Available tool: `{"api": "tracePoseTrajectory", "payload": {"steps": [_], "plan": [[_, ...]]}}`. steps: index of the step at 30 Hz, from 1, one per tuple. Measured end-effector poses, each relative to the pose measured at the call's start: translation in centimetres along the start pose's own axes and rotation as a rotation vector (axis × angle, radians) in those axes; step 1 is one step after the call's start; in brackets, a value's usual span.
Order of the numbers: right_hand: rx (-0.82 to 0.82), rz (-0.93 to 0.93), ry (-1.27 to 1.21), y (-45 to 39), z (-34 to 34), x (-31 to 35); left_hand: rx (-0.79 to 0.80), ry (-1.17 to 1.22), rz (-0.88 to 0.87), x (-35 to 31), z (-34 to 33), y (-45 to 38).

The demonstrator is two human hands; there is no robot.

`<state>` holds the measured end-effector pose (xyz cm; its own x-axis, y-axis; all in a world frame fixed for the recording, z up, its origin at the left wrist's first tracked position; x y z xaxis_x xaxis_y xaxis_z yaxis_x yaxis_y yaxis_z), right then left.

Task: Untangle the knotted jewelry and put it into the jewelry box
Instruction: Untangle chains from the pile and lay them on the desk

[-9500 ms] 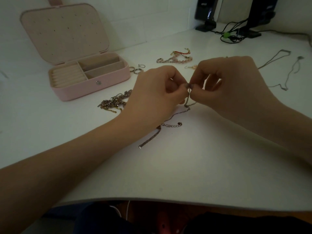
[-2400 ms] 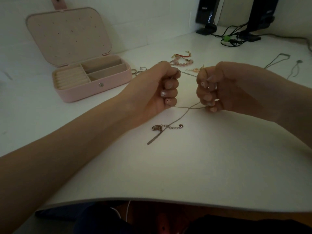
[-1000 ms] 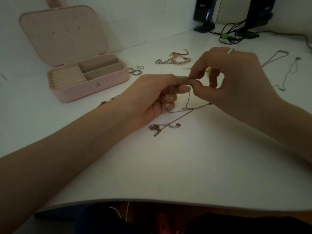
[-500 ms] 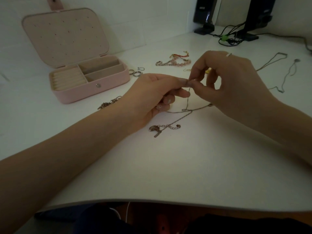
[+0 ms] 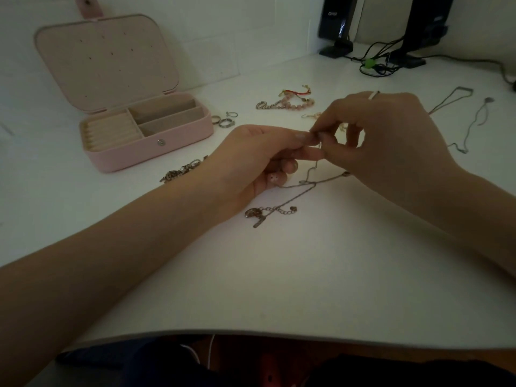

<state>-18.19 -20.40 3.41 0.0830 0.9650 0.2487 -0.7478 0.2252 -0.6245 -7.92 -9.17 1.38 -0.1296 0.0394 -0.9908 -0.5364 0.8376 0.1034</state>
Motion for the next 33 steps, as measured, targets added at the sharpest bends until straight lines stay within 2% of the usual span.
{"api": "tracePoseTrajectory", "payload": {"steps": [15,19,26,33], "plan": [[-0.054,-0.028,-0.252,0.24,0.19,0.43,-0.028,0.021,0.013,0.09,0.13,-0.13],[-0.061,-0.039,-0.207,0.22,0.34,0.50,-0.058,0.020,0.003,0.15,0.37,-0.34],[-0.023,-0.022,-0.065,0.14,0.18,0.49,-0.142,-0.234,-0.136,-0.18,0.85,-0.07],[0.019,0.028,-0.065,0.10,-0.20,0.44,-0.218,-0.459,-0.271,-0.64,0.63,0.44]]}}
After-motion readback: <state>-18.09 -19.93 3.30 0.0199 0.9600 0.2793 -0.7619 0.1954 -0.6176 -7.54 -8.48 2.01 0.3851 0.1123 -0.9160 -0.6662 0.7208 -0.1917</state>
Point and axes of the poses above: each hand's wrist, its own y-axis away from the middle knuckle, its own z-axis out of the back of the hand, x = y × z, the point moved 3 cm from there along -y, towards the middle knuckle, and after that the axes turned 2 degrees about -y, right-handed, at the moved point
